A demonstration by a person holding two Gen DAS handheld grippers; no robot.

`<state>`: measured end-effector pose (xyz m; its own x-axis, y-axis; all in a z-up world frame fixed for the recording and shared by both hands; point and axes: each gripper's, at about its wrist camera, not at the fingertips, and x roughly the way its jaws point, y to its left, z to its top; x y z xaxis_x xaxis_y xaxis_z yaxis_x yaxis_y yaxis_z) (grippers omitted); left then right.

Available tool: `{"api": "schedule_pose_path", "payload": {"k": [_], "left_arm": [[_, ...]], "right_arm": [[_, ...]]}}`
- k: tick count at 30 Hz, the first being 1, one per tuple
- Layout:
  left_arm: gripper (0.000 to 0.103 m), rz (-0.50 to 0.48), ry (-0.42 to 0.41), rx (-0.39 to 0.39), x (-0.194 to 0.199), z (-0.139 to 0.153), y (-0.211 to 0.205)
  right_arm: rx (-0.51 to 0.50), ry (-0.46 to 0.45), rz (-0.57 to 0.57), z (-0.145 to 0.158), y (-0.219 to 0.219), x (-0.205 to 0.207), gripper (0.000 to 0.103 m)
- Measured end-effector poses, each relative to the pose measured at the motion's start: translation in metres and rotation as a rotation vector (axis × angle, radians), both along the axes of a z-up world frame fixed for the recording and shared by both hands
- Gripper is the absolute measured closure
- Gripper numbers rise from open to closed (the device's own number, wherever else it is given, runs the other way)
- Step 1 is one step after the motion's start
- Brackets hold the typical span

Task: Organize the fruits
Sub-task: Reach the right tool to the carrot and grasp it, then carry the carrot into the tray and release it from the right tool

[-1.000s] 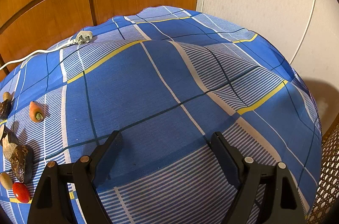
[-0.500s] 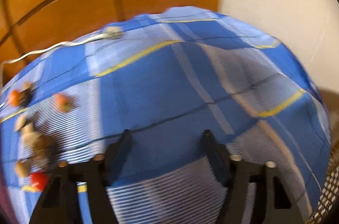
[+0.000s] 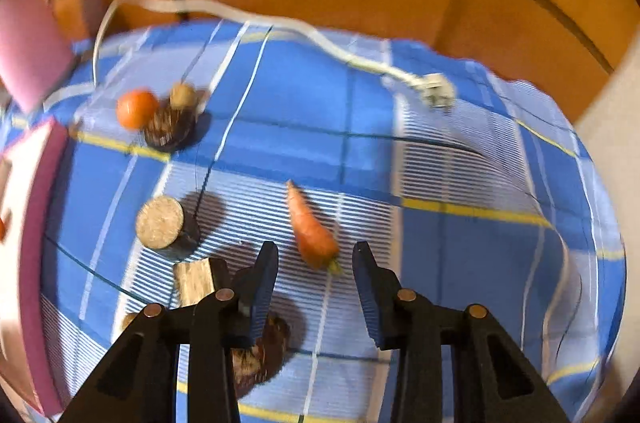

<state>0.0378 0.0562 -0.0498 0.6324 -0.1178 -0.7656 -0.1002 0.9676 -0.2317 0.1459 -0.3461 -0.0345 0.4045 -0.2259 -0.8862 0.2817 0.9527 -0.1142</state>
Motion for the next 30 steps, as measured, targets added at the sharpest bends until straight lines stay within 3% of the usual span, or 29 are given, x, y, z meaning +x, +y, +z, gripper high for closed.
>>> {"api": "schedule_pose_path", "payload": {"k": [3, 5, 15, 20, 25, 30], "left_arm": [[0.013, 0.004, 0.015, -0.001, 0.002, -0.003, 0.001], [0.013, 0.003, 0.018, 0.003, 0.002, -0.004, 0.001], [0.013, -0.016, 0.025, 0.007, 0.001, -0.005, -0.005], [0.013, -0.024, 0.028, 0.010, 0.001, -0.005, -0.007], [0.013, -0.027, 0.029, 0.008, 0.000, -0.006, -0.008], [0.012, -0.025, 0.030, 0.007, -0.001, -0.006, -0.007]], "right_arm": [[-0.009, 0.065, 0.048, -0.017, 0.000, 0.011, 0.066], [0.002, 0.047, 0.060, -0.017, -0.001, 0.011, 0.080], [0.004, -0.010, 0.044, -0.011, -0.006, -0.007, 0.080], [-0.026, -0.112, 0.044, 0.016, 0.006, -0.025, 0.080], [-0.013, -0.186, 0.128, 0.042, 0.039, -0.024, 0.080], [0.023, -0.209, 0.235, 0.047, 0.084, -0.018, 0.080]]}}
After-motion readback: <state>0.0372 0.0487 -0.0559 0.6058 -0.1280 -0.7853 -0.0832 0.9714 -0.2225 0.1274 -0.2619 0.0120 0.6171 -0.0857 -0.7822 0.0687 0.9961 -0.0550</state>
